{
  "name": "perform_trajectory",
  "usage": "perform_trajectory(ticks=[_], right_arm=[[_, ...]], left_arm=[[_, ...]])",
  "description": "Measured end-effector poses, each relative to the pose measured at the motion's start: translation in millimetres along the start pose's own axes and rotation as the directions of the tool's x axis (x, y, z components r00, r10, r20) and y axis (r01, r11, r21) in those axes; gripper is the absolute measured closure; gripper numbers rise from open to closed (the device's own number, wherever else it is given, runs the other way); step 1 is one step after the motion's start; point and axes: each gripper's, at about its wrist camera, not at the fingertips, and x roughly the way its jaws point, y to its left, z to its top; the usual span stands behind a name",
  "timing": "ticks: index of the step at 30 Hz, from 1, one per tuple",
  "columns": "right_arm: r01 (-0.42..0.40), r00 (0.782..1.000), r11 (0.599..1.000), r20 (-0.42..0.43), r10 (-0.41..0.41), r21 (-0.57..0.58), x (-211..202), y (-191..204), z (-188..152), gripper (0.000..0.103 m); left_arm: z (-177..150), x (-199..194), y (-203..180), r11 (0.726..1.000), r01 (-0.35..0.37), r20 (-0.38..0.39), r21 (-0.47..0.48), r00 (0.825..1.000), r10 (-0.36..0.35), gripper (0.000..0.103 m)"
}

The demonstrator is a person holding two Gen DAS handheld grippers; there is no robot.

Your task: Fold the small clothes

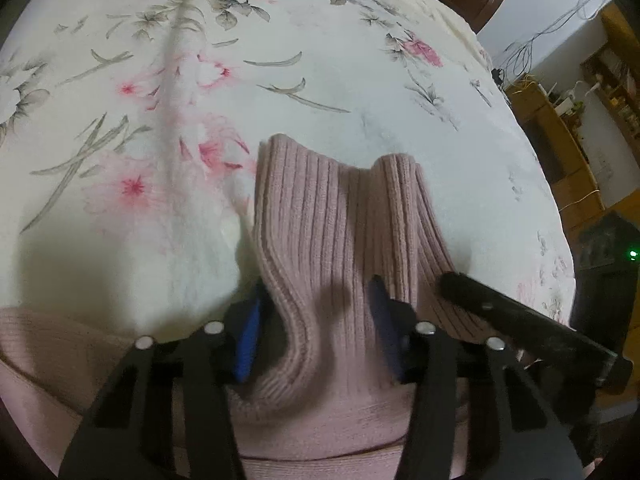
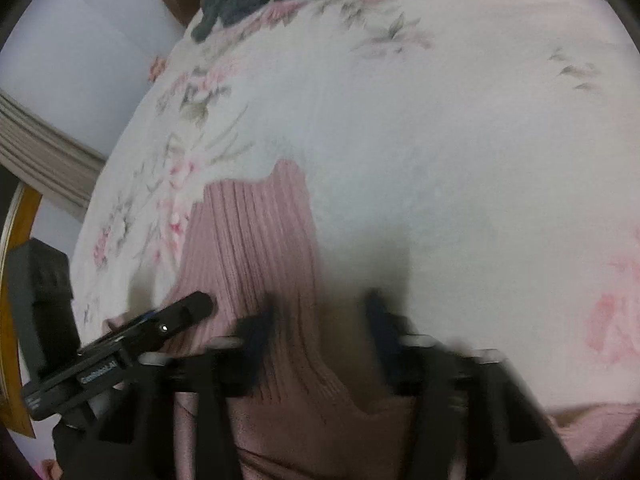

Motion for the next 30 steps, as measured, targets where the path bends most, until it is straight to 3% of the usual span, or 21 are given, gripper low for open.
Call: perform_trajectory(ticks=[2,4,9,12,16,21,25,30], right_arm=[[-0.035,0.999,0.999,0.034,0.035,0.012,-7,0,-4,0.094],[-0.089,0.993,0.996,0.073,0.09,-0.016,-19,3,-7,0.094],[-0.14,0.977,0.979,0.14,0.16,-0.145,-61,14,-26,0.094],[-0.157,0.971,0.966,0.148,0.19,-0.206,-76,21,-42,0.094],[-0.138,0.973,0.943,0.135,0.186,-0.304,-89,33,-67,0.094],[-0.1,0.983,0.917,0.105,0.151,-0.386,-102,36,-107,0.093],[-0.085,0.991,0.901,0.054,0.119,-0.425,-105,29,-142,0.09],[-0.124,0.992,0.909,-0.021,0.127,-0.398,-117,10,-177,0.085]], left_arm=[[-2,-4,5,1.0,-0.006,0.013,0.003,1.0,0.006,0.083],[-3,-14,13,0.998,0.052,0.043,-0.021,0.998,-0.051,0.092],[-23,-50,16,0.982,0.179,0.135,0.053,0.973,-0.185,0.095],[-43,-67,16,0.966,0.246,0.162,0.083,0.953,-0.256,0.095],[-77,-86,10,0.954,0.244,0.184,0.174,0.944,-0.275,0.095],[-112,-96,13,0.942,0.248,0.147,0.228,0.947,-0.285,0.093],[-143,-102,19,0.93,0.247,0.085,0.272,0.957,-0.279,0.077],[-172,-114,33,0.921,0.262,0.011,0.289,0.961,-0.276,0.069]])
